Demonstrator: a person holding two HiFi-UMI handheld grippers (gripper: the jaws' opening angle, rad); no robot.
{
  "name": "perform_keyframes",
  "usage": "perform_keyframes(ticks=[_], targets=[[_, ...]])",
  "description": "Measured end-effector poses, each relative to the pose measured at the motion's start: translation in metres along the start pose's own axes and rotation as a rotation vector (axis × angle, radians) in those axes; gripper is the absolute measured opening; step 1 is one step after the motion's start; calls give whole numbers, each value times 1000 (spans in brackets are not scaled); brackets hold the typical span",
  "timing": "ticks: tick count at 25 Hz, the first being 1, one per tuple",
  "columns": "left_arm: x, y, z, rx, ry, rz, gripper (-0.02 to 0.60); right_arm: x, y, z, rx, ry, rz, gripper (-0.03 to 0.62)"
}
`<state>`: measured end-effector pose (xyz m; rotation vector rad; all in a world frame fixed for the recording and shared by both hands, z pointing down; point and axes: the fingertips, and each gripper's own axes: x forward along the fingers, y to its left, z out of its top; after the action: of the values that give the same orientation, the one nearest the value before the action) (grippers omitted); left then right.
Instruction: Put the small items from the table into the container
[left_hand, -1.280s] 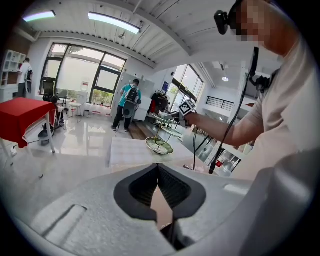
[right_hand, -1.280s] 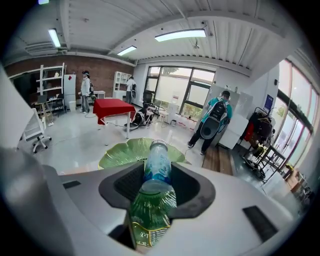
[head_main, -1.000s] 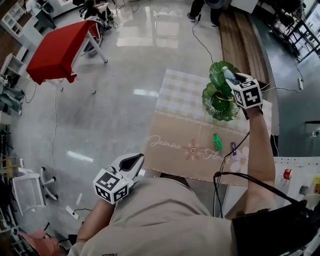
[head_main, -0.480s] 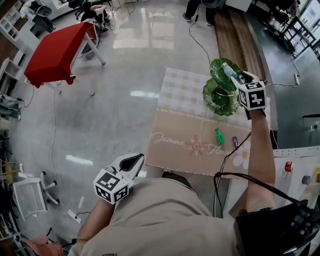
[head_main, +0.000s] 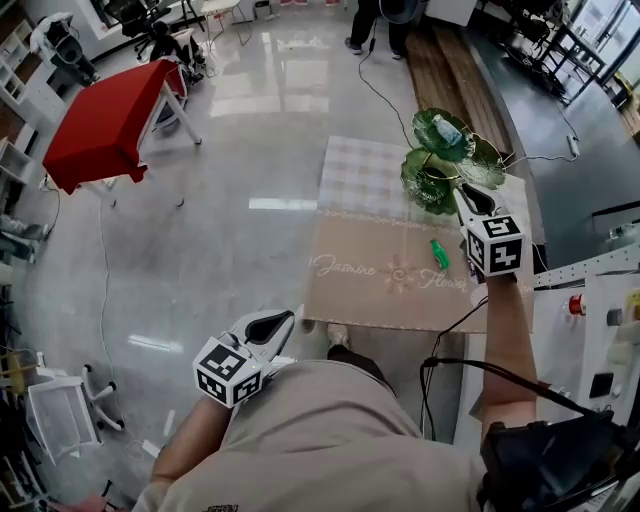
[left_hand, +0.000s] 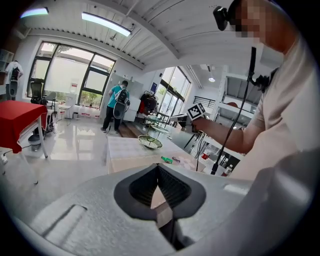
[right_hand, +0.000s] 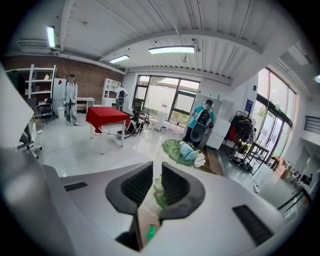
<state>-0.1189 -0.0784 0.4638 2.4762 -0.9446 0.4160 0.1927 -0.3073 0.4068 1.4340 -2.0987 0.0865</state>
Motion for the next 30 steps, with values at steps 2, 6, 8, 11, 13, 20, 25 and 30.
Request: perform_keyframes(ticks=[2,6,8,11,13,20,25,30], targets=[[-10,-4,-7,9,5,-15,8,-21,35,-14,19,-8,21,46],[-30,-12,-21,23,22,-48,8,-62,108,-44,81,-3,62,31],[-39,-18,-29,27,29,-70,8,-81,146,-58,124,-2,95,29],[-50,-27,-39,39,31,-109,8,-111,201,-77,163,4,133,29],[-56,-34,-47,45,33,-135,8,-130,232,-88,171,6,148,28],[-80,-56,-76,76,46,-198,8,-189,323,-114,177,-2,194,26],[-92,-67,-86,89,36,-222,8,-215,362,-125,175,0,215,26],[-105,-75,-95,105,31,-230,8,-227,379,-126,159,-4,218,26]])
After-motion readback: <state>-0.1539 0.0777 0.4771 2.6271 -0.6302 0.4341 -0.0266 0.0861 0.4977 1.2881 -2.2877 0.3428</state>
